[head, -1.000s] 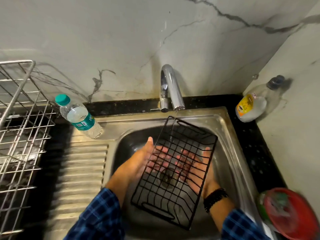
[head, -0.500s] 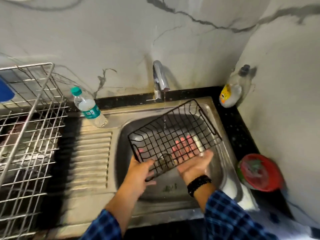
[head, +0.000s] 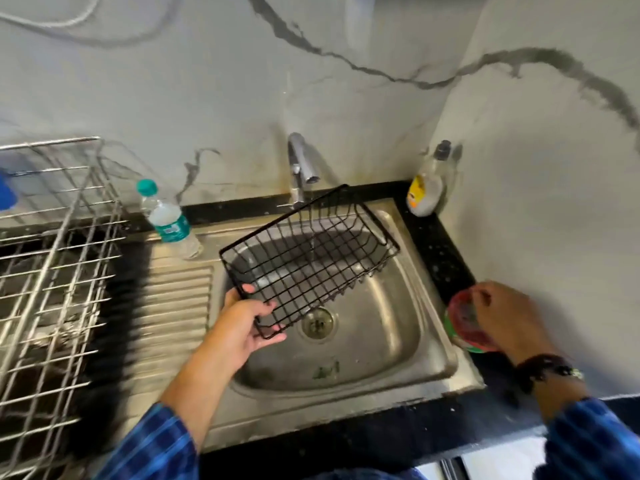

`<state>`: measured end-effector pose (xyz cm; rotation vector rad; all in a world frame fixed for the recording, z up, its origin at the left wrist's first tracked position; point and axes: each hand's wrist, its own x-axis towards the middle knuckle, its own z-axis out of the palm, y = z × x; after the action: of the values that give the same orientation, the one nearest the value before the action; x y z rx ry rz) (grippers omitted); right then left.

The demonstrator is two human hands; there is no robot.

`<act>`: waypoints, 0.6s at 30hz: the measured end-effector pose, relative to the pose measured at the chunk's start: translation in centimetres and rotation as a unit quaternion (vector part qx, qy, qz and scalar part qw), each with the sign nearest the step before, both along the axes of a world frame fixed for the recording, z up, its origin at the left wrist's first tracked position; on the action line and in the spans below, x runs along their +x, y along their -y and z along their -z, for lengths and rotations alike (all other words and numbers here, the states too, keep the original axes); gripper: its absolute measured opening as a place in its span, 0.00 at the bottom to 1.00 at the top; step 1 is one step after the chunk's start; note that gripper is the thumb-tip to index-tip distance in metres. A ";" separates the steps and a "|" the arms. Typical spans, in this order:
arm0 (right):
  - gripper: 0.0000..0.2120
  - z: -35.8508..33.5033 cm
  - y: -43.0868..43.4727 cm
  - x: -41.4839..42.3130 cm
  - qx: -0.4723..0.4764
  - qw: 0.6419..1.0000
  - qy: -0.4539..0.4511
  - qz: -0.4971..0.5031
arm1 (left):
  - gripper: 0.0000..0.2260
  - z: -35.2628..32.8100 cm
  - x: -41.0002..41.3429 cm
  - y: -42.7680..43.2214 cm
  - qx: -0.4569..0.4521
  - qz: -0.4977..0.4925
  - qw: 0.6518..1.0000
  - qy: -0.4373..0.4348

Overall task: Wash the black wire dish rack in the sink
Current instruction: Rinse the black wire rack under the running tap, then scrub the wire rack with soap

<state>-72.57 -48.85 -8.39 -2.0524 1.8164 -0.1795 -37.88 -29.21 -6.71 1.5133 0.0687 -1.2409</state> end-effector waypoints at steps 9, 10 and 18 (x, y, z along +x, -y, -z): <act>0.20 3.2 1.9 0.7 0.038 0.992 -0.116 -0.037 | 0.19 -1.3 -1.4 -1.5 -0.038 0.032 0.997 0.052; 0.20 2.9 1.7 0.9 0.044 0.992 -0.107 -0.043 | 0.20 -1.5 -1.7 -1.6 -0.048 0.031 0.996 0.065; 0.06 -5.5 -1.2 0.6 -0.048 0.979 0.197 -0.007 | 0.18 -2.6 -6.6 -2.4 -0.059 0.031 0.989 0.131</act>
<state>-71.95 -47.70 -2.93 -1.9232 1.5723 -0.6325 -44.43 -26.85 -4.11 1.5712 -0.2228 -1.0644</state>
